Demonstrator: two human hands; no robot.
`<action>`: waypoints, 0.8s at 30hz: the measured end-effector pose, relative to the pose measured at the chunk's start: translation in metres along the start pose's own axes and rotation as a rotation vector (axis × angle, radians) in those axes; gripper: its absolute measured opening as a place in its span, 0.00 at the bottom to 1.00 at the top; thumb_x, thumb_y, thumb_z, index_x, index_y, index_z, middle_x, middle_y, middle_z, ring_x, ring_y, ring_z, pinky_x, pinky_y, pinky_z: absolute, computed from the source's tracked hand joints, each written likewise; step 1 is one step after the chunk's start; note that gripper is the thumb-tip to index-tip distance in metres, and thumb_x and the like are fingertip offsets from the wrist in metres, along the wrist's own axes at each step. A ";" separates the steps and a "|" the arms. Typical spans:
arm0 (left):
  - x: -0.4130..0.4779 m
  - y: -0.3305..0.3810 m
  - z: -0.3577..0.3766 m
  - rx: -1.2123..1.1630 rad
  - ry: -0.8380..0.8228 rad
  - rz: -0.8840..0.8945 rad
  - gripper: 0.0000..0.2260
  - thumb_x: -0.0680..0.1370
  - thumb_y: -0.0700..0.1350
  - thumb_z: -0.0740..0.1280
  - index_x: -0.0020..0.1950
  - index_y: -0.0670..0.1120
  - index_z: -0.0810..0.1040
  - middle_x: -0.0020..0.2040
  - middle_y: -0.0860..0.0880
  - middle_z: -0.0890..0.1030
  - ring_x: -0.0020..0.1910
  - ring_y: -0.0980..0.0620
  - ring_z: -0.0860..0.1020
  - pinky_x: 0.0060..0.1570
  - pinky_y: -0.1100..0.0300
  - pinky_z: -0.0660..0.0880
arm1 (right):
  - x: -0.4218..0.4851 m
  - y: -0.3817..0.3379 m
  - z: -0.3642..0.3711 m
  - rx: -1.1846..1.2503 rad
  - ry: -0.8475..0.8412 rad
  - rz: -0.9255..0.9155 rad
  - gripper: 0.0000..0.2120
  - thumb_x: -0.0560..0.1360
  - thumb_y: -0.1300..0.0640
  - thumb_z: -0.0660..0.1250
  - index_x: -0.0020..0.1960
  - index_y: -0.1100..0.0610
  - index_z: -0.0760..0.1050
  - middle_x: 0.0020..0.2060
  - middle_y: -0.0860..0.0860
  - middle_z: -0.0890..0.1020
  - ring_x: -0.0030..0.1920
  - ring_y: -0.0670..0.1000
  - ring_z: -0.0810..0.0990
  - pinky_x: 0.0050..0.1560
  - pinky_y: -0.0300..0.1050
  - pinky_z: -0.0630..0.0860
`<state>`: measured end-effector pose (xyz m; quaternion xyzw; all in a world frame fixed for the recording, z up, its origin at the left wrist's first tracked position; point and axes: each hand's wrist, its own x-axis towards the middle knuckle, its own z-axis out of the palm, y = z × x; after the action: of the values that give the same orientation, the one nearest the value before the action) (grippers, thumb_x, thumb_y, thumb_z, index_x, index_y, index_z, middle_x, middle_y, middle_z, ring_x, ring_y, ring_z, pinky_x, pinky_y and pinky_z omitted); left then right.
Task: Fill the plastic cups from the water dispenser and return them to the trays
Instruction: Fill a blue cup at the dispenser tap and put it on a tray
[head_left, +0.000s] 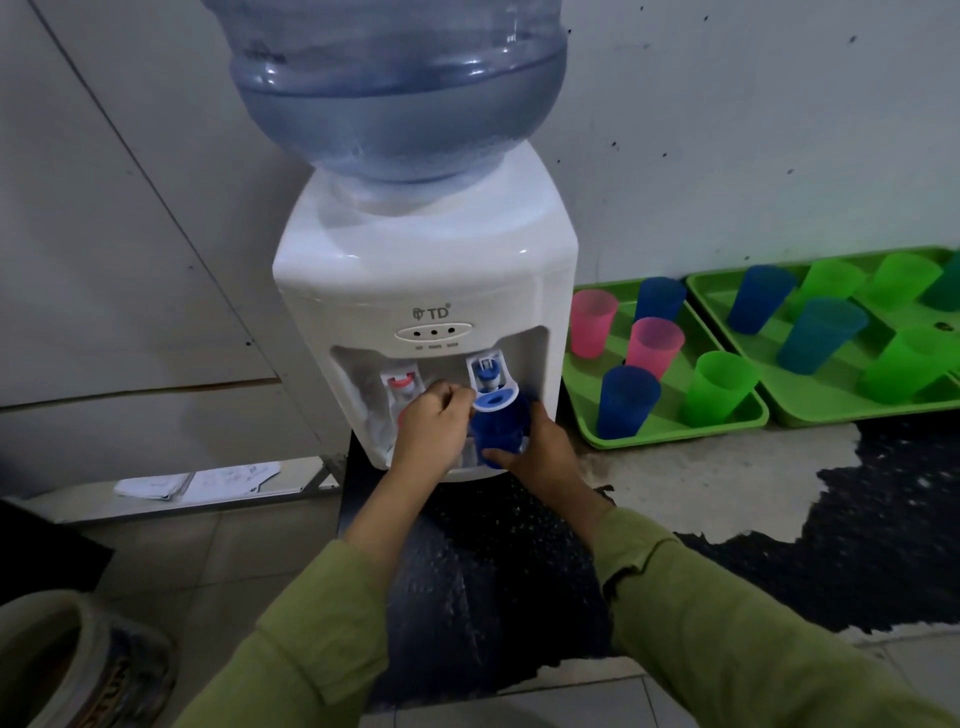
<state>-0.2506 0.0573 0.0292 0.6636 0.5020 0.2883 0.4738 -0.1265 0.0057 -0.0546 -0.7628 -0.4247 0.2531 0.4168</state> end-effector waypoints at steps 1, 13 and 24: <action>0.000 0.000 0.000 0.002 -0.001 0.000 0.10 0.77 0.47 0.60 0.37 0.50 0.75 0.40 0.47 0.80 0.47 0.44 0.79 0.52 0.44 0.76 | 0.000 0.000 0.000 0.008 0.002 -0.001 0.33 0.61 0.54 0.79 0.61 0.56 0.68 0.58 0.54 0.80 0.56 0.54 0.78 0.53 0.45 0.74; 0.006 -0.001 -0.002 0.004 -0.021 -0.013 0.08 0.76 0.47 0.63 0.38 0.49 0.77 0.34 0.52 0.78 0.37 0.53 0.76 0.38 0.58 0.70 | -0.002 -0.003 -0.001 0.037 0.018 -0.017 0.34 0.61 0.52 0.78 0.63 0.54 0.68 0.59 0.52 0.79 0.57 0.53 0.77 0.50 0.40 0.71; 0.008 -0.004 0.001 -0.090 -0.014 -0.057 0.08 0.75 0.46 0.67 0.35 0.49 0.77 0.31 0.53 0.77 0.33 0.56 0.74 0.33 0.62 0.69 | -0.003 -0.002 0.001 0.074 0.035 -0.044 0.35 0.61 0.55 0.79 0.64 0.56 0.67 0.59 0.53 0.79 0.56 0.51 0.77 0.49 0.37 0.69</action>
<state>-0.2488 0.0651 0.0242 0.6291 0.5038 0.2926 0.5146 -0.1293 0.0045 -0.0528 -0.7417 -0.4243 0.2458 0.4577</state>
